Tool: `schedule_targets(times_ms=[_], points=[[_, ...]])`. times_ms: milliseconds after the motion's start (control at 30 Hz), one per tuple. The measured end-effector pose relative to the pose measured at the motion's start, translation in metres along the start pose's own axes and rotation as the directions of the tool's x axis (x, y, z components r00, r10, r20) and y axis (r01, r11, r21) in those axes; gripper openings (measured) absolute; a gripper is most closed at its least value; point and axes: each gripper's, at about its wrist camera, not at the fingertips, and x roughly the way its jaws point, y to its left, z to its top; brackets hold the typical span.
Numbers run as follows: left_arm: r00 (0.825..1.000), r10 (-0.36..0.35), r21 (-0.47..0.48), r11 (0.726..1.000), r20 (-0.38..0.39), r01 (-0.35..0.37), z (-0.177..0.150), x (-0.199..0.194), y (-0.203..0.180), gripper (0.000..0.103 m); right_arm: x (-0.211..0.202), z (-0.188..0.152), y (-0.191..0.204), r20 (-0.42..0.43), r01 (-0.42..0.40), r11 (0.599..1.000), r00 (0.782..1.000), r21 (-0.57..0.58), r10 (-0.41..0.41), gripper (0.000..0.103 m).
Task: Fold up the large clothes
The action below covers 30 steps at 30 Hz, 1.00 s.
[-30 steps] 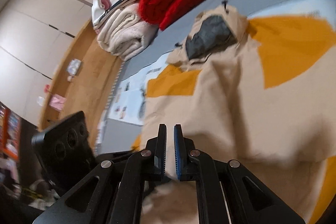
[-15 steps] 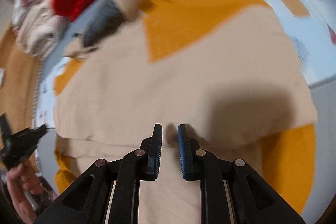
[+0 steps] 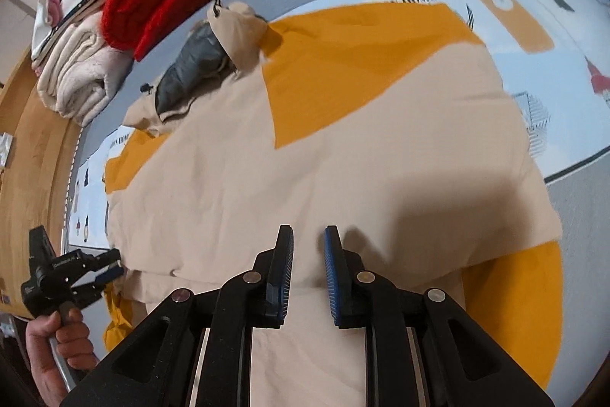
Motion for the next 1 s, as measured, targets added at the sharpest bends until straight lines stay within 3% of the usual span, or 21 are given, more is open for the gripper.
schedule_targets(times_ms=[100, 200, 367, 467, 567, 700, 800, 900, 1000], points=[[0.999, -0.046, 0.003, 0.999, 0.005, 0.046, -0.002, -0.001, -0.002, 0.007, 0.001, 0.001, -0.005, -0.002, 0.003, 1.0, 1.0, 0.023, -0.003, 0.019], [0.996, -0.039, 0.024, 0.999, 0.075, 0.037, -0.005, -0.013, -0.009, 0.003, 0.003, 0.003, -0.009, -0.004, 0.014, 0.999, 1.0, 0.044, -0.014, 0.019], [0.988, 0.029, 0.044, 0.998, 0.155, -0.036, -0.019, -0.036, -0.016, 0.002, 0.011, 0.004, -0.015, -0.021, 0.052, 0.996, 0.999, 0.072, -0.051, 0.019], [0.987, 0.112, 0.001, 0.994, 0.12, -0.113, -0.023, -0.027, -0.006, 0.005, 0.02, 0.004, -0.033, -0.059, 0.101, 0.983, 0.994, 0.151, -0.093, 0.019], [0.985, 0.137, -0.008, 0.991, 0.109, -0.137, -0.022, -0.025, 0.001, 0.005, 0.024, 0.005, -0.053, -0.082, 0.147, 0.963, 0.988, 0.227, -0.132, 0.019], [0.965, 0.149, 0.084, 0.982, 0.217, -0.171, -0.023, -0.042, -0.02, 0.005, 0.012, 0.007, -0.053, -0.039, 0.213, 0.951, 0.977, 0.222, -0.21, 0.019], [0.952, 0.143, 0.147, 0.971, 0.271, -0.188, -0.026, -0.049, -0.033, 0.005, -0.003, 0.011, -0.037, 0.052, 0.205, 0.963, 0.975, 0.172, -0.217, 0.019], [0.966, 0.128, 0.209, 0.962, 0.225, -0.176, -0.026, -0.035, -0.041, 0.009, -0.01, 0.016, -0.024, 0.111, 0.136, 0.984, 0.983, 0.113, -0.148, 0.02], [0.986, 0.131, 0.166, 0.975, 0.103, -0.147, -0.021, -0.007, -0.029, 0.014, 0.003, 0.016, -0.024, 0.053, 0.088, 0.989, 0.994, 0.12, -0.095, 0.031]])
